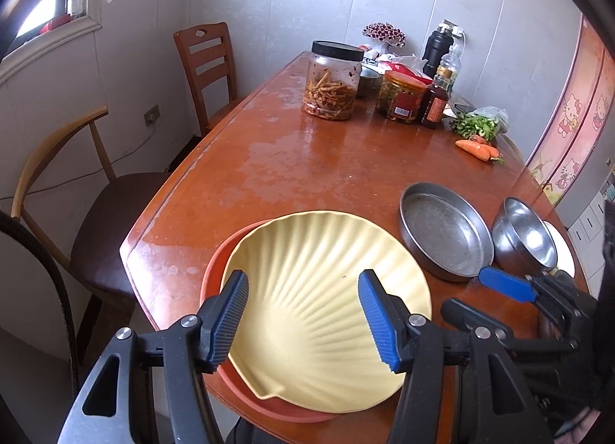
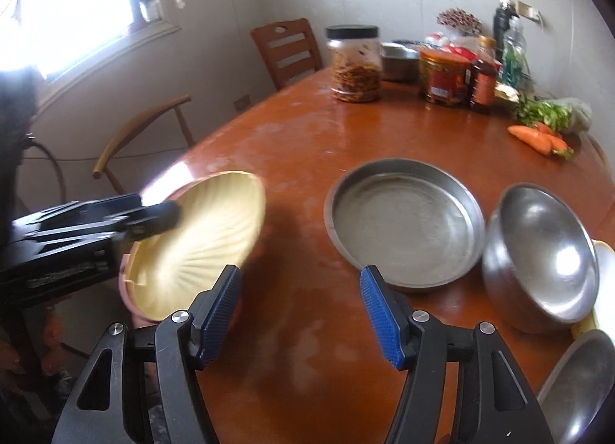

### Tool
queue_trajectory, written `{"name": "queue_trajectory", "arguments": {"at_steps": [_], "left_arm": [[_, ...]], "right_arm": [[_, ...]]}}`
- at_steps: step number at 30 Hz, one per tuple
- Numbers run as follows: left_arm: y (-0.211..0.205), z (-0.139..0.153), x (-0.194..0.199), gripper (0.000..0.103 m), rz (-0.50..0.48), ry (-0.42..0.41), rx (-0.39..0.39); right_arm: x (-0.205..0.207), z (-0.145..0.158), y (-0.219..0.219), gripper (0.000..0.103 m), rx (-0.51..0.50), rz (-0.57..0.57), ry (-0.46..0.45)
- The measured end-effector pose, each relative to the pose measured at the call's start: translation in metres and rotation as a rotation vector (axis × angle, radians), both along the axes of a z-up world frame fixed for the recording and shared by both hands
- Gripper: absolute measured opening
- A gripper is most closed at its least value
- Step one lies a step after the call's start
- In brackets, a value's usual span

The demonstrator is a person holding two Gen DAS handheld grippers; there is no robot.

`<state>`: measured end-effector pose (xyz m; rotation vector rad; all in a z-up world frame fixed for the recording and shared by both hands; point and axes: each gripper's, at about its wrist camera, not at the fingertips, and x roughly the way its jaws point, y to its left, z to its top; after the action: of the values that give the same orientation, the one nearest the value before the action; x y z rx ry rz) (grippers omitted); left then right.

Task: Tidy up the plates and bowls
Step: 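Open the left tool and withdraw from the yellow plate, then move the left tool to the flat steel tray and grasp its rim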

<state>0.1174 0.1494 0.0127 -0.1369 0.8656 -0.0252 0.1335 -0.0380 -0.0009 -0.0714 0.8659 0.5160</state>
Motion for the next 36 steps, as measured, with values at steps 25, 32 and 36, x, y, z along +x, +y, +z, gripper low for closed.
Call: {"name": "queue_trajectory", "arguments": {"at_steps": [25, 32, 36], "left_arm": [[-0.035, 0.006, -0.012, 0.059, -0.048, 0.009, 0.035], [-0.047, 0.002, -0.03, 0.059, -0.067, 0.005, 0.048], [-0.054, 0.001, -0.042, 0.059, -0.078, 0.003, 0.052]], "right_arm": [[-0.006, -0.025, 0.002, 0.066, -0.148, 0.161, 0.014], [-0.054, -0.025, 0.0, 0.066, -0.162, 0.228, 0.006], [-0.08, -0.024, -0.005, 0.066, -0.14, 0.245, 0.014]]}}
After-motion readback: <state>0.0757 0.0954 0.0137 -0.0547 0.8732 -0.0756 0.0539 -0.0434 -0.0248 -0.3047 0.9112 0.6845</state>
